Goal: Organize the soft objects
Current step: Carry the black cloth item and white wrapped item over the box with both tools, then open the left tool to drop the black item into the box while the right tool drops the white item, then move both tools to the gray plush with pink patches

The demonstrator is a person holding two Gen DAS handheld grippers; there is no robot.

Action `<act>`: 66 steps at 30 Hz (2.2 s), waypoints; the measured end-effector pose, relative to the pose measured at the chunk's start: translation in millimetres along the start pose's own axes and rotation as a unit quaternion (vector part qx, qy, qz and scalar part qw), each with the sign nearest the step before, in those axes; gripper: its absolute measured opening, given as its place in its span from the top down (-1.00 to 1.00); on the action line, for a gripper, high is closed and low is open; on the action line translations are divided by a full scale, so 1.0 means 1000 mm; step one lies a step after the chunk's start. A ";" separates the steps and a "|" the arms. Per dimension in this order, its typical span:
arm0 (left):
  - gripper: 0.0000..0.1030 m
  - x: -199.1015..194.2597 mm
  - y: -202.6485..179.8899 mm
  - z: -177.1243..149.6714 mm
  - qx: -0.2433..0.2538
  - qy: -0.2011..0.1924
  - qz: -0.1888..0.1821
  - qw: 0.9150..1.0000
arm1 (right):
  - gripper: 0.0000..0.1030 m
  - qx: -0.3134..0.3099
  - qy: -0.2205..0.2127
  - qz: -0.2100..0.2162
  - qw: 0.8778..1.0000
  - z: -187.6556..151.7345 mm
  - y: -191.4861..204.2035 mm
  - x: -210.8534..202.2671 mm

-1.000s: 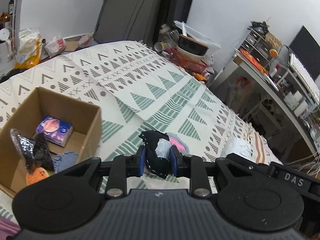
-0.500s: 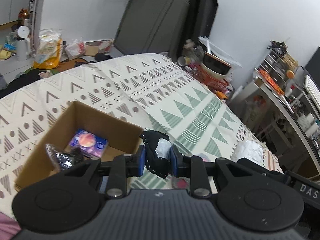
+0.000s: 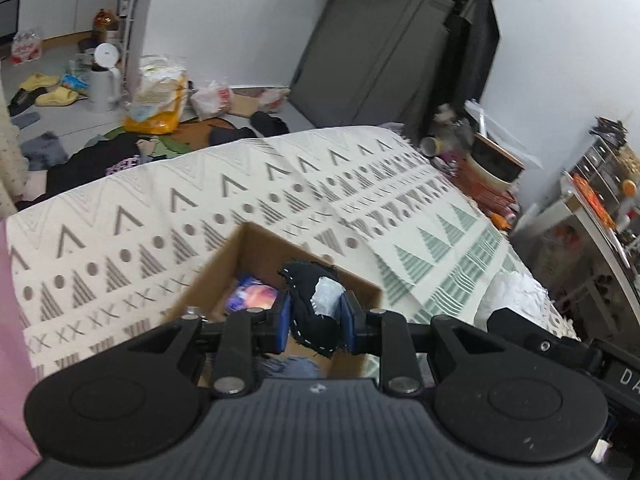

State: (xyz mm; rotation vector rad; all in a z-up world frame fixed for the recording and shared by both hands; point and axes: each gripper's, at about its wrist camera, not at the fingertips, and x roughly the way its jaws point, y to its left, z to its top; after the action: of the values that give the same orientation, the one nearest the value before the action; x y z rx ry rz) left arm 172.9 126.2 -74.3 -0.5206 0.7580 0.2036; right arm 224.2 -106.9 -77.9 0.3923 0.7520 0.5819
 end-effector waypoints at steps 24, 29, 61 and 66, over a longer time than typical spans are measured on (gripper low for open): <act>0.25 0.032 0.032 0.005 -0.056 0.048 -0.005 0.997 | 0.36 0.005 0.041 0.003 0.999 -0.011 0.017 0.067; 0.24 0.030 0.037 0.006 -0.067 0.043 0.006 0.997 | 0.35 0.007 0.047 0.002 0.999 -0.012 0.017 0.074; -0.47 0.027 -0.056 -0.034 0.042 0.037 0.023 0.998 | -0.24 0.057 -0.006 -0.094 0.994 -0.010 -0.093 -0.035; -0.47 0.029 -0.074 -0.042 0.061 0.036 0.021 0.997 | -0.31 0.061 -0.018 -0.099 0.993 -0.003 -0.112 -0.058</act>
State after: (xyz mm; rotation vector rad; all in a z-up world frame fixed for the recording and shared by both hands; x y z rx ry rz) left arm 194.9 40.8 -91.8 -0.3983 0.8466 0.1766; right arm 227.4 -228.8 -108.7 0.4349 0.7833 0.3432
